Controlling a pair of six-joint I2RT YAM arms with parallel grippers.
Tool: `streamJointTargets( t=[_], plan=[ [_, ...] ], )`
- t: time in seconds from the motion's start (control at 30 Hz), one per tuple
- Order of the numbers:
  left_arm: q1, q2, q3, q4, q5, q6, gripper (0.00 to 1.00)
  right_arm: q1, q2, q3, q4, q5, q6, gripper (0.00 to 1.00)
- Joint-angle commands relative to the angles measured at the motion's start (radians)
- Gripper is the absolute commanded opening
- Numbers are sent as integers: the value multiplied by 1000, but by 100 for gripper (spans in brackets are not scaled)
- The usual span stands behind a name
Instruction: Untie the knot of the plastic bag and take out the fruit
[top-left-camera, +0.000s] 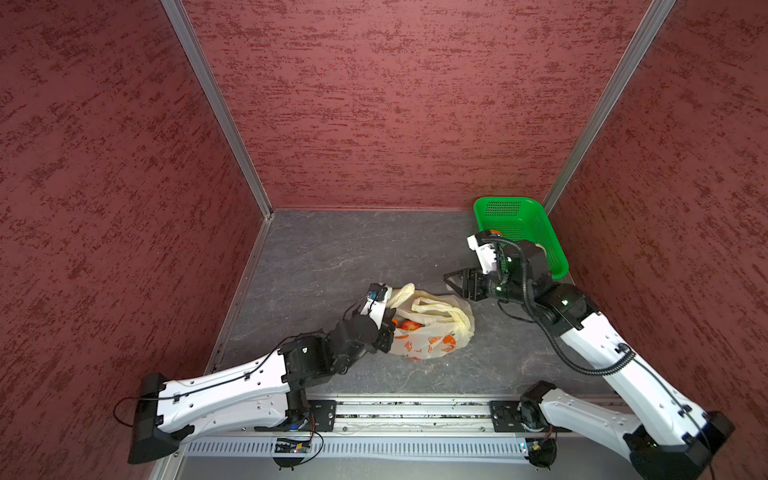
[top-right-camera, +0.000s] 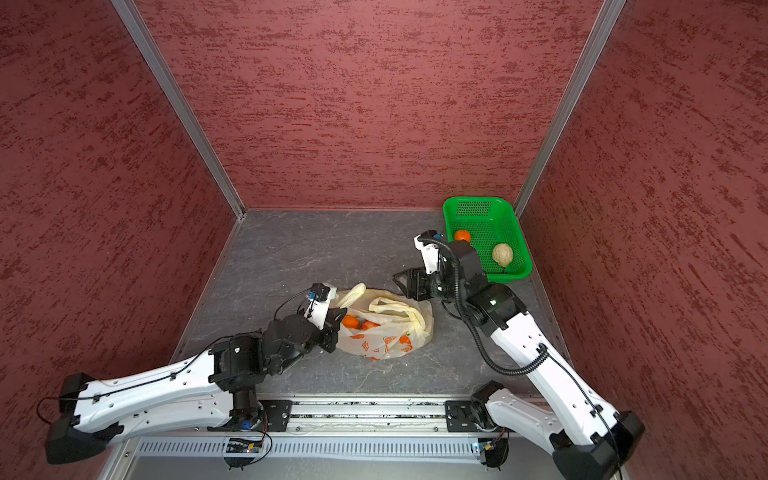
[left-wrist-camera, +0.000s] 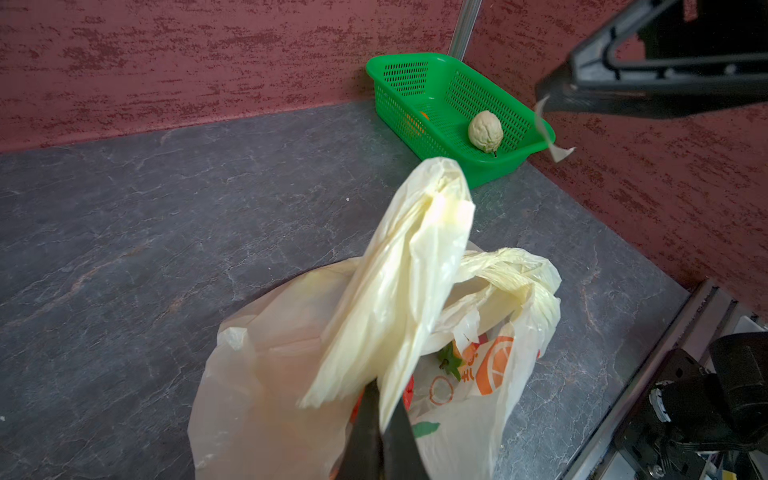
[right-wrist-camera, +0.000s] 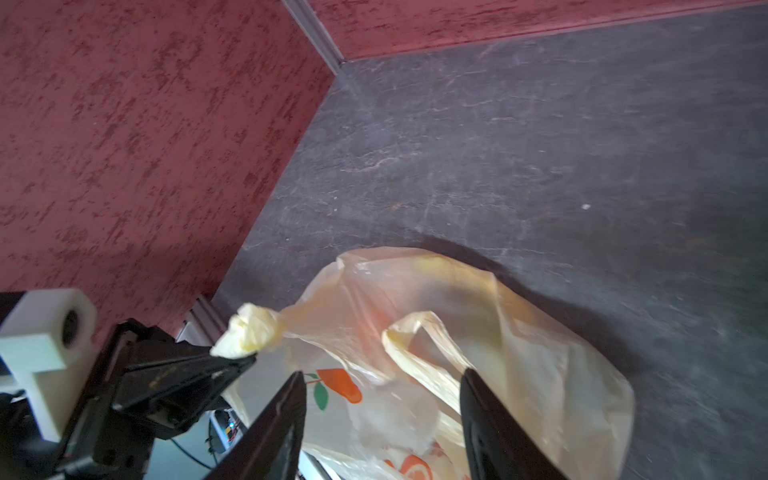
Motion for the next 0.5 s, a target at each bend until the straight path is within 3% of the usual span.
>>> streamJointTargets(
  t=[0.0, 0.17, 0.47],
  plan=[
    [-55, -39, -20, 45, -142, -10, 0, 125, 96, 67, -83, 5, -77, 68],
    [-100, -87, -60, 81, -223, -4, 0, 251, 181, 32, -44, 89, -113, 80],
    [-136, -123, -53, 27, -339, -28, 0, 268, 155, -67, 11, 161, -100, 91]
  ],
)
